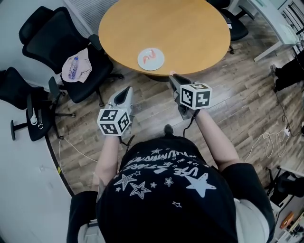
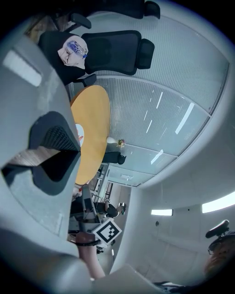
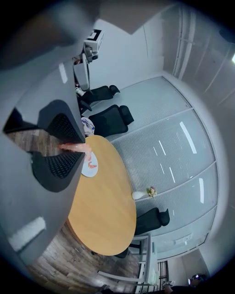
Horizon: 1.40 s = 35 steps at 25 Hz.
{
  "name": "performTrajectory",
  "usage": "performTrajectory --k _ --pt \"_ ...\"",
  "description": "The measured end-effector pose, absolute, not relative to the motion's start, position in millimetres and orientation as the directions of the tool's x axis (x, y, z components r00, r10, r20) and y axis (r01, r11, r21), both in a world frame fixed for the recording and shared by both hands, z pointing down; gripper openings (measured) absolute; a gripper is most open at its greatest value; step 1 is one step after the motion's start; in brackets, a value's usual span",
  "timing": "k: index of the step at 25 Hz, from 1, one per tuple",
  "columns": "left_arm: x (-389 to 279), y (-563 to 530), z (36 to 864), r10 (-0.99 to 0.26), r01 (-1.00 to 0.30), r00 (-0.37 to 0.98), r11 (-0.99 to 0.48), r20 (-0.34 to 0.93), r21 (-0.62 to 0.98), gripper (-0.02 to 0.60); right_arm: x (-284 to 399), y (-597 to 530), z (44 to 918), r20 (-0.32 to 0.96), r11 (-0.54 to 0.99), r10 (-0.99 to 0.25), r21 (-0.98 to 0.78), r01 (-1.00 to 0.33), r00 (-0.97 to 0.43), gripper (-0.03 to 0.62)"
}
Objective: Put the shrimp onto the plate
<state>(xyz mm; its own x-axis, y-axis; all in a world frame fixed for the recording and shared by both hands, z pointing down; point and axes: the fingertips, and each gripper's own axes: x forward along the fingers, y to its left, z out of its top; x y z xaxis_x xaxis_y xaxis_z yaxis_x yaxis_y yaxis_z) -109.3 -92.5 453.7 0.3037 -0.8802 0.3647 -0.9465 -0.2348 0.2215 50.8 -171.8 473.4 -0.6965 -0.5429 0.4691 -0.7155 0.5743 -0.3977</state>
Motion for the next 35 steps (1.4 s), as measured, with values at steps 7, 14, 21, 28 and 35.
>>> performTrajectory --k 7,14,21,28,35 --pt "-97 -118 464 -0.886 -0.958 0.255 -0.176 0.387 0.228 0.002 63 -202 487 0.491 0.608 -0.486 -0.404 -0.683 -0.723 0.063" --pt "-86 -138 463 -0.897 -0.969 0.206 -0.131 0.392 0.209 0.002 73 -230 492 0.488 0.632 -0.456 -0.412 -0.657 -0.744 0.063" --pt "-94 -139 461 -0.904 -0.972 0.175 -0.094 0.390 0.217 0.002 54 -239 496 0.499 0.679 -0.414 -0.388 -0.623 -0.761 0.063" --pt "-108 -155 476 -0.897 -0.963 0.194 -0.097 0.397 0.250 0.002 32 -246 513 0.541 0.703 -0.378 -0.360 -0.614 -0.751 0.063" --pt "-130 -186 486 -0.889 -0.955 0.217 -0.109 0.403 0.275 0.002 5 -261 536 0.612 0.774 -0.332 -0.259 -0.578 -0.718 0.063"
